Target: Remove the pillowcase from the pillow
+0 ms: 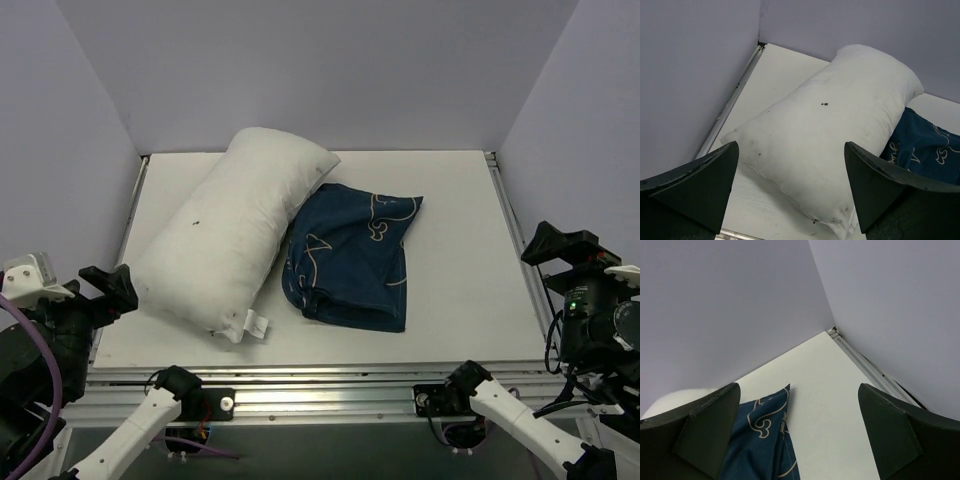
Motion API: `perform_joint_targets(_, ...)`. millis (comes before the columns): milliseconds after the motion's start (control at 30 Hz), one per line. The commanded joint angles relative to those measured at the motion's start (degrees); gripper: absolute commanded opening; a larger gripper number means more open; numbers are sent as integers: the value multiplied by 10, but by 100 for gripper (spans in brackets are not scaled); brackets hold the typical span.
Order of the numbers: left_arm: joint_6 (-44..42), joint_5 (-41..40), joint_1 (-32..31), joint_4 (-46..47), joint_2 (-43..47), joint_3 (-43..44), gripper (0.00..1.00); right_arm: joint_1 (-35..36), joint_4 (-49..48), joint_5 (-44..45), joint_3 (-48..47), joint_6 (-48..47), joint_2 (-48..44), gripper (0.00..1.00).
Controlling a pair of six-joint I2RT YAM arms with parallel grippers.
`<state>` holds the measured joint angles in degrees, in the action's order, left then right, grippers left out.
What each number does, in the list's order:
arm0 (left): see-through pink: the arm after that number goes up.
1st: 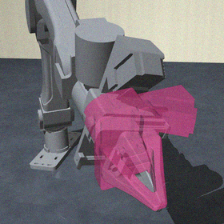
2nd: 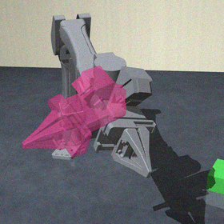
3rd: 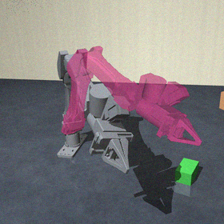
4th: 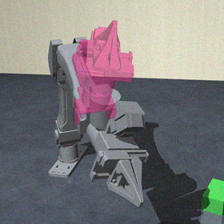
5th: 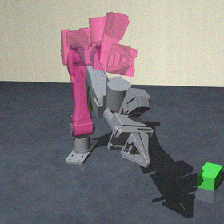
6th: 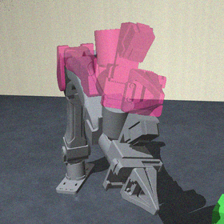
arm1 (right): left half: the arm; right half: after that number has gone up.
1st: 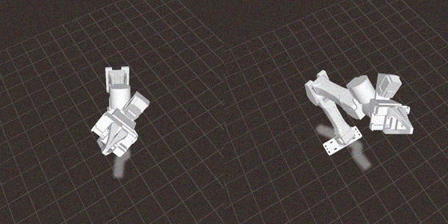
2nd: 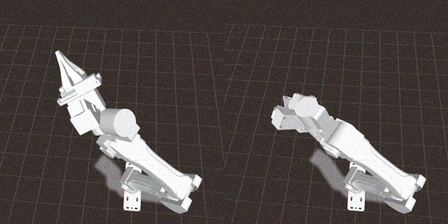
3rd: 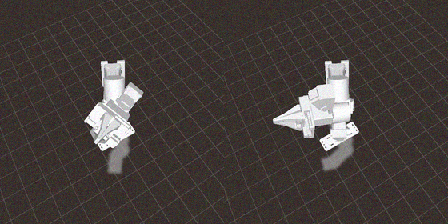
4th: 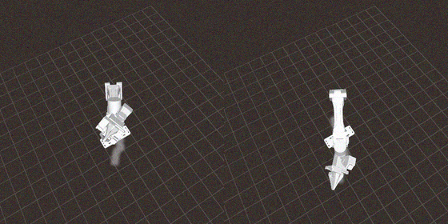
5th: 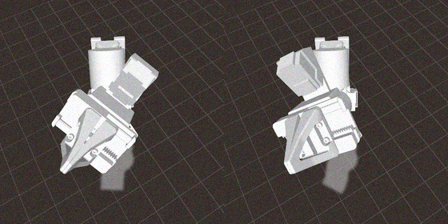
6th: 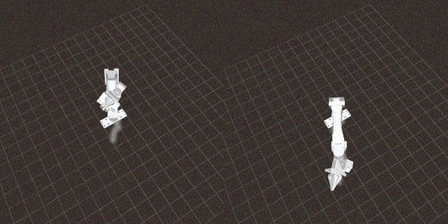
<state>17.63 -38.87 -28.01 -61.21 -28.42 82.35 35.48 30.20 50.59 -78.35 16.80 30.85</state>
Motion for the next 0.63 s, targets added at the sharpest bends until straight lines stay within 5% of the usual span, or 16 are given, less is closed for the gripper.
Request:
perform_joint_targets(0,-17,-33,2,-25,15,11,94,1,3,25,25,-30,2,100)
perform_joint_targets(600,0,-36,2,-36,40,-23,94,2,-30,-27,60,-53,-22,100)
